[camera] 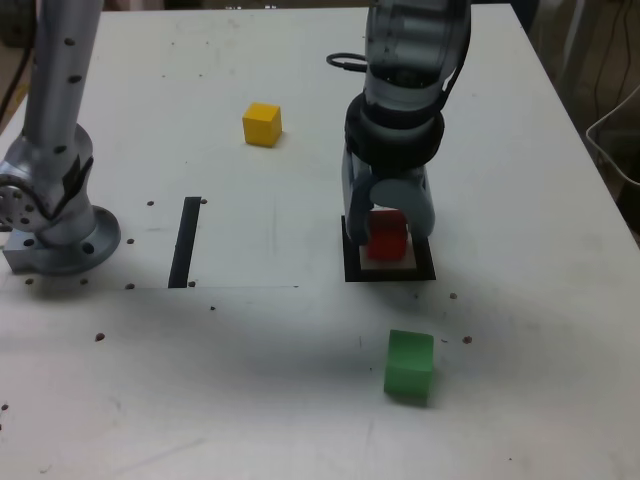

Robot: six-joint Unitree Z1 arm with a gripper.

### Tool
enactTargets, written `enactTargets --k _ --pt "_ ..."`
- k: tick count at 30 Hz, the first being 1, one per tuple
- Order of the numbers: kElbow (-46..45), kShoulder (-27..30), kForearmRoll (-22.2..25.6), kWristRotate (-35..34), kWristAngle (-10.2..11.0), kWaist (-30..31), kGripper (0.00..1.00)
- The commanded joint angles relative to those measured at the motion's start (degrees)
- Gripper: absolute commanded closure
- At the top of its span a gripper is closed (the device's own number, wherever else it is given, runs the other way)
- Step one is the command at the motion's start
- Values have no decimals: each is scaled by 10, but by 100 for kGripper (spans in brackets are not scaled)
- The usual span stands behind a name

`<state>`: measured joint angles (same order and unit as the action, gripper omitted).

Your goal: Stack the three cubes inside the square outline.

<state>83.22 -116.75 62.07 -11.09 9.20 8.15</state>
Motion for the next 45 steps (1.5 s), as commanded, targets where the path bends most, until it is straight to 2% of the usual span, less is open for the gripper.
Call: enactTargets --k 1,3,8,10,28,33,38,45 --pt "-3 -3 -5 2 0 -1 39" --pt "-5 -3 -9 2 1 -2 33" --pt "-7 -2 -5 3 1 -3 6" --pt "-6 -2 -3 3 1 -3 1" --pt "-2 17 21 4 11 -3 1" --pt "5 38 54 8 9 7 1" --pt "23 57 87 6 -8 38 1" --pt "45 65 101 -28 -32 99 1"
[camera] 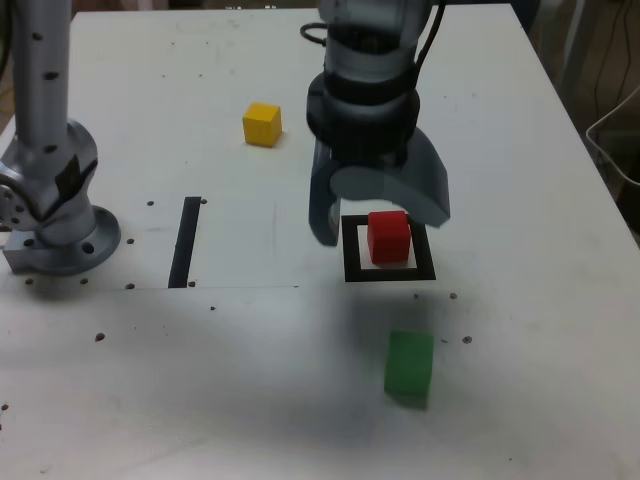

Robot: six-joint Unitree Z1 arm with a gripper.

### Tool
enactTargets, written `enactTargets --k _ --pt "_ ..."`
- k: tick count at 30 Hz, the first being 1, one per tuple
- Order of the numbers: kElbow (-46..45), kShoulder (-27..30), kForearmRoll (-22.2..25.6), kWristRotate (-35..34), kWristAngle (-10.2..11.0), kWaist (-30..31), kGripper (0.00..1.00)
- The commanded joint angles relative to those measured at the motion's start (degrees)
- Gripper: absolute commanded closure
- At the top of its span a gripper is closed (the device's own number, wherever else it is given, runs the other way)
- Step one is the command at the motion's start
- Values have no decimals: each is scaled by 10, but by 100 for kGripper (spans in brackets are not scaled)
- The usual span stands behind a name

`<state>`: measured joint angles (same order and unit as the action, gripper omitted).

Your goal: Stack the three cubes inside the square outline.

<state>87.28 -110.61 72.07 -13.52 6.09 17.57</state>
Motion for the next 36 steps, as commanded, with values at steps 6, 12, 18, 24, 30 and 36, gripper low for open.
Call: enactTargets --k 6,12,18,24,30,36 --pt "20 -4 1 -22 -5 37 1" --pt "26 -22 3 -28 -12 61 0" --pt "30 -43 3 -28 -30 74 1" --pt "31 -39 6 -28 -23 76 1" --pt "22 -13 15 -21 -3 51 1" --pt "3 5 19 17 5 -15 1"
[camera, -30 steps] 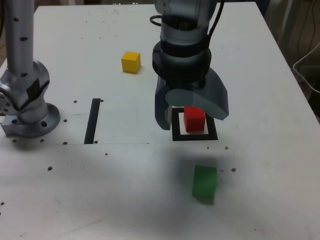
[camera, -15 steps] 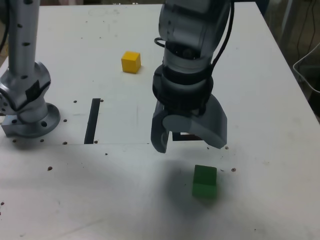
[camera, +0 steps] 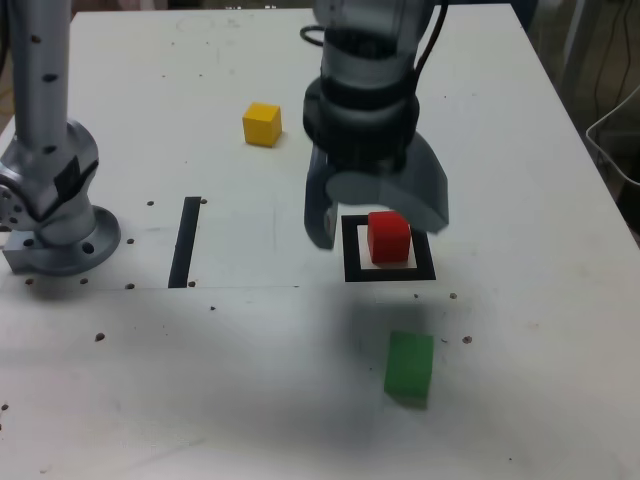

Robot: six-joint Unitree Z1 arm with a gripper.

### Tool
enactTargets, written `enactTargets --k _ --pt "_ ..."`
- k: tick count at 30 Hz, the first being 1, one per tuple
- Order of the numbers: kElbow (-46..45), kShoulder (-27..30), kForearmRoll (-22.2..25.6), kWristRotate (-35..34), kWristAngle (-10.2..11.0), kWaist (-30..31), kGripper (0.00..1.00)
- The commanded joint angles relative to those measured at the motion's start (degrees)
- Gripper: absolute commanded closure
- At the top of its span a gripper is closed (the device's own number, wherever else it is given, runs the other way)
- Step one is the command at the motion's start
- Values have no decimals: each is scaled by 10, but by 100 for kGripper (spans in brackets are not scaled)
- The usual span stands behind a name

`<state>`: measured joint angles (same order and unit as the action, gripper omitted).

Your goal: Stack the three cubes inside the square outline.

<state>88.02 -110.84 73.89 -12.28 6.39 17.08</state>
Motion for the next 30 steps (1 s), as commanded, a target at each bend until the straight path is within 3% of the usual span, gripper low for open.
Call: enactTargets --k 1,22,30 --pt "-8 10 1 10 4 -22 1" --pt "-43 68 46 149 33 -218 1" --pt "-61 87 47 212 61 -280 1"
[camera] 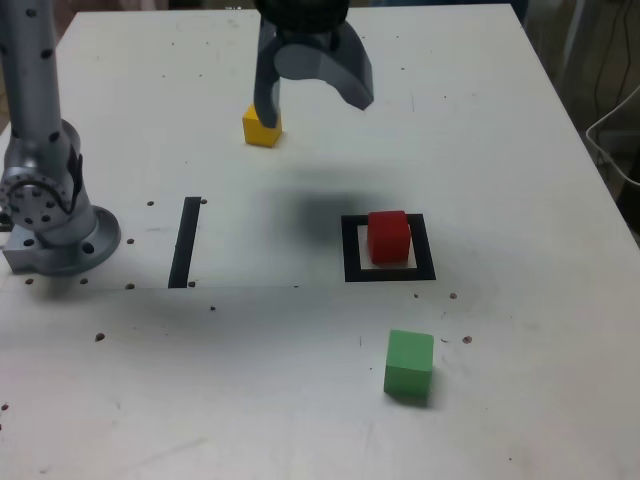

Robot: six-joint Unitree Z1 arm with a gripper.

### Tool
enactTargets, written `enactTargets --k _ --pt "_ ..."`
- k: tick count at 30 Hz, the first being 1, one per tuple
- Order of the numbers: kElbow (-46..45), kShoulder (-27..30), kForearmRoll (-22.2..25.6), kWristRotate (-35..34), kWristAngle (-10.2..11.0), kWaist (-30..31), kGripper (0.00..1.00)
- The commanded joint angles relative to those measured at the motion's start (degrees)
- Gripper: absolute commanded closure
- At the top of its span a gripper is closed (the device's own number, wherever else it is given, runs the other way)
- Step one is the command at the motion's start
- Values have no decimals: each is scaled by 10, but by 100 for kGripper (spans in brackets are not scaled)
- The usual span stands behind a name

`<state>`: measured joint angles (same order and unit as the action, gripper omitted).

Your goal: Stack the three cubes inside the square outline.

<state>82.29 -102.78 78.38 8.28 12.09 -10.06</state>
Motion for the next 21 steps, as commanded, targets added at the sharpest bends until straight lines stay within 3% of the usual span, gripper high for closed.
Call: enactTargets --k 1,14,21 --pt "-7 9 1 14 8 -17 1" --pt "-30 15 -4 115 65 -153 1" --pt "-28 15 -6 163 71 -202 1"
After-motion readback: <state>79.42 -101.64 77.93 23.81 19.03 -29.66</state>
